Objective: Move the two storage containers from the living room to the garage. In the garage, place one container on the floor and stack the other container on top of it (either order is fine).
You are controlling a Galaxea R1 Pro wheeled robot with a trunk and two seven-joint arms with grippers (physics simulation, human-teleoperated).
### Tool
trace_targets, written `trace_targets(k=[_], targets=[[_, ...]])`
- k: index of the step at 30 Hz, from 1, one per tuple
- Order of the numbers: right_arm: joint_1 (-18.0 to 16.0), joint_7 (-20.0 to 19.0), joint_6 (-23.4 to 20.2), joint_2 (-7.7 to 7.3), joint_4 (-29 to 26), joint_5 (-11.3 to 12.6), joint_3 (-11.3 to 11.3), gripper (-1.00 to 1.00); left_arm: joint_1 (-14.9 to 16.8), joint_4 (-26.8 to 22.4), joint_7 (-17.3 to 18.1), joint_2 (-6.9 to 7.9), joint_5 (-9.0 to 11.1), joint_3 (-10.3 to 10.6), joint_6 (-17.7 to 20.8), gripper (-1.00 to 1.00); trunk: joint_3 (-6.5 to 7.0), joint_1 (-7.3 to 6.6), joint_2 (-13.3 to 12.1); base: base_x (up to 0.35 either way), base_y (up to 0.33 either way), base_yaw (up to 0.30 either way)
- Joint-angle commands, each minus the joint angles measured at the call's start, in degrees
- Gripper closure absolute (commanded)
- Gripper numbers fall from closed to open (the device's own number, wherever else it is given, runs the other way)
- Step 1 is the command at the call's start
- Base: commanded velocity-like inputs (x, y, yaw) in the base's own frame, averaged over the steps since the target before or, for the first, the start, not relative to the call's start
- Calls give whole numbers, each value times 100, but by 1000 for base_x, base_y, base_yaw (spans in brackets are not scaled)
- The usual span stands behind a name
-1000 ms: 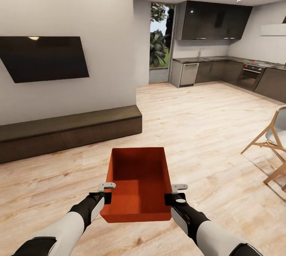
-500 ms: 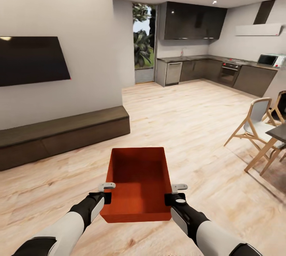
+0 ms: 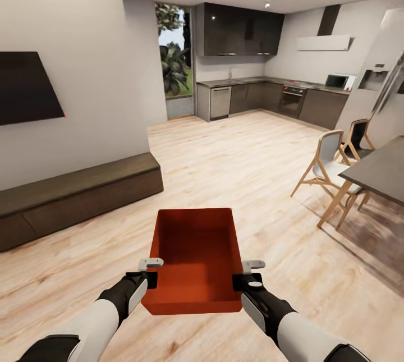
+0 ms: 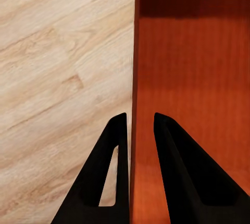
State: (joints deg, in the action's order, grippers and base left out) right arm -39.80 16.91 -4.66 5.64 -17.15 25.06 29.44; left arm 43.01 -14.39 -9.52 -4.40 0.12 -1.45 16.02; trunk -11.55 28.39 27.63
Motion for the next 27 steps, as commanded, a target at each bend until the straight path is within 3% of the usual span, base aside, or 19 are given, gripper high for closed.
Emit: trace_targets(k=[1,7,27], targets=[[-10,8,79,-2,-210,-7,-21,100,-3,-3,-32,79,-21,-31,41,100,-11,2,11,0,0,-286],[-10,6,79,-8,-210,-4,-23,100,-3,-3,-32,79,-21,-31,41,100,-11,2,11,0,0,-277],[-10,14,79,4,-210,-6,-24,100,-3,-3,-32,78,-21,-31,41,100,139,2,11,0,0,-5]])
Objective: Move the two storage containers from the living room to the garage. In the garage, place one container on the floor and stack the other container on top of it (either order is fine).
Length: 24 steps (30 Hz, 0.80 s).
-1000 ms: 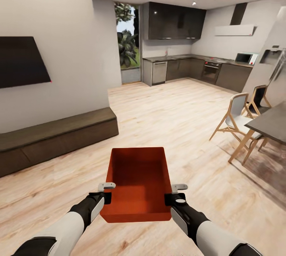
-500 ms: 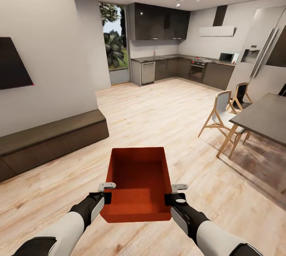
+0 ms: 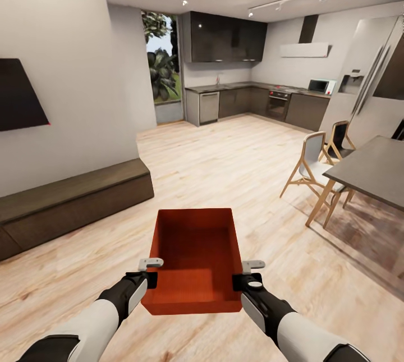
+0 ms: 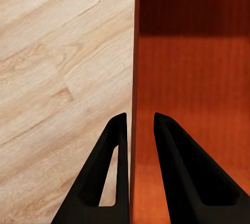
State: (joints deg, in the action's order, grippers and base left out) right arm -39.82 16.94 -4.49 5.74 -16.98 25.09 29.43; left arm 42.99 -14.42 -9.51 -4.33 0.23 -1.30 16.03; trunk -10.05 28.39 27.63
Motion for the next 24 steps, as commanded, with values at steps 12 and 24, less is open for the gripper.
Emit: trace_targets(k=[12,24], targets=[[-8,11,63,-19,-226,-8,-24,100,-1,0,-33,72,-31,-45,41,100,97,3,10,0,0,0],[-8,11,63,-6,-226,-9,-25,100,-1,0,-33,73,-31,-45,41,100,205,3,10,0,0,0]])
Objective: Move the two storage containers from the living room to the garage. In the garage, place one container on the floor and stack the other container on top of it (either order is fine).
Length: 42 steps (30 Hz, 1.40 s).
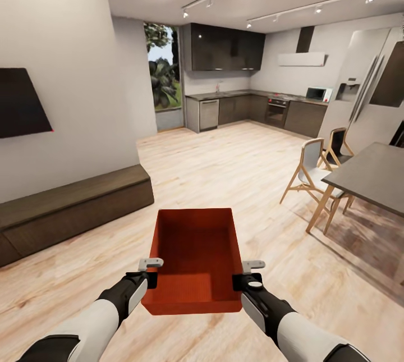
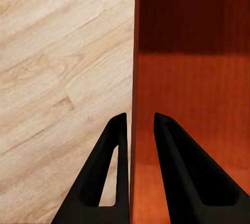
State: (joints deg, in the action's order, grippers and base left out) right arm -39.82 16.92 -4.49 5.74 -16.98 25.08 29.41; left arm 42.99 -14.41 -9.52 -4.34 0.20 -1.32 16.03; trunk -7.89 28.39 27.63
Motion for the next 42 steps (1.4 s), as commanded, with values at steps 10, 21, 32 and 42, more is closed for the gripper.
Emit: trace_targets(k=[10,21,32,42], targets=[[-9,13,63,-11,-227,-10,-23,100,-1,0,-33,73,-29,-44,40,100,78,3,11,0,0,0],[-9,13,63,-13,-227,-10,-23,100,-1,0,-33,67,-29,-44,40,100,177,3,11,0,0,0],[-9,13,63,-10,-227,-11,-23,100,-1,0,-33,70,-29,-44,40,100,276,3,11,0,0,0],[-9,11,63,-9,-227,-8,-23,100,-1,0,-33,70,-29,-44,40,100,366,3,11,0,0,0]])
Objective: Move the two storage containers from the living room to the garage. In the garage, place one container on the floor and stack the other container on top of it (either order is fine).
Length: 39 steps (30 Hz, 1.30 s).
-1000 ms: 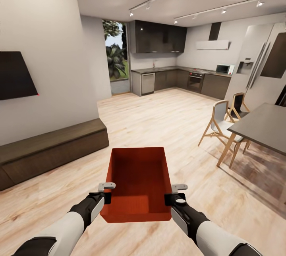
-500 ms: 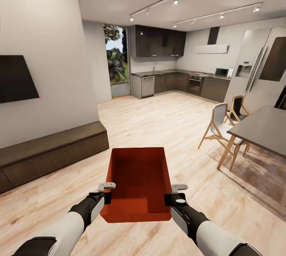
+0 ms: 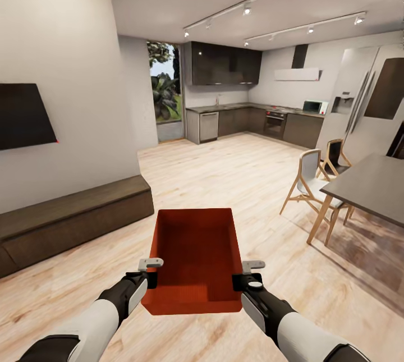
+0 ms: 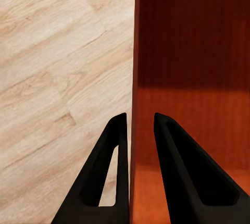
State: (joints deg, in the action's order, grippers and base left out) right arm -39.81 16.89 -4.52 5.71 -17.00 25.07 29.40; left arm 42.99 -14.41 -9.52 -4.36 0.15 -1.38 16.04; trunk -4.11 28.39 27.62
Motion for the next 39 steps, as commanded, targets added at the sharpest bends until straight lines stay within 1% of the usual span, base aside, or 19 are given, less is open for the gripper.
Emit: trace_targets(k=[1,16,32,39], targets=[[-9,13,66,-4,-225,-8,-22,100,-1,0,-32,72,-24,-38,40,100,-3,3,12,0,0,0],[-9,9,66,-13,-225,-4,-22,100,-1,0,-32,73,-24,-38,40,100,128,3,12,0,0,0],[-9,8,66,-18,-225,-5,-22,100,-1,0,-32,69,-24,-38,40,100,136,3,12,0,0,-1],[-9,16,66,-16,-225,-10,-22,100,-1,0,-32,69,-25,-38,40,100,136,3,12,0,0,-212]])
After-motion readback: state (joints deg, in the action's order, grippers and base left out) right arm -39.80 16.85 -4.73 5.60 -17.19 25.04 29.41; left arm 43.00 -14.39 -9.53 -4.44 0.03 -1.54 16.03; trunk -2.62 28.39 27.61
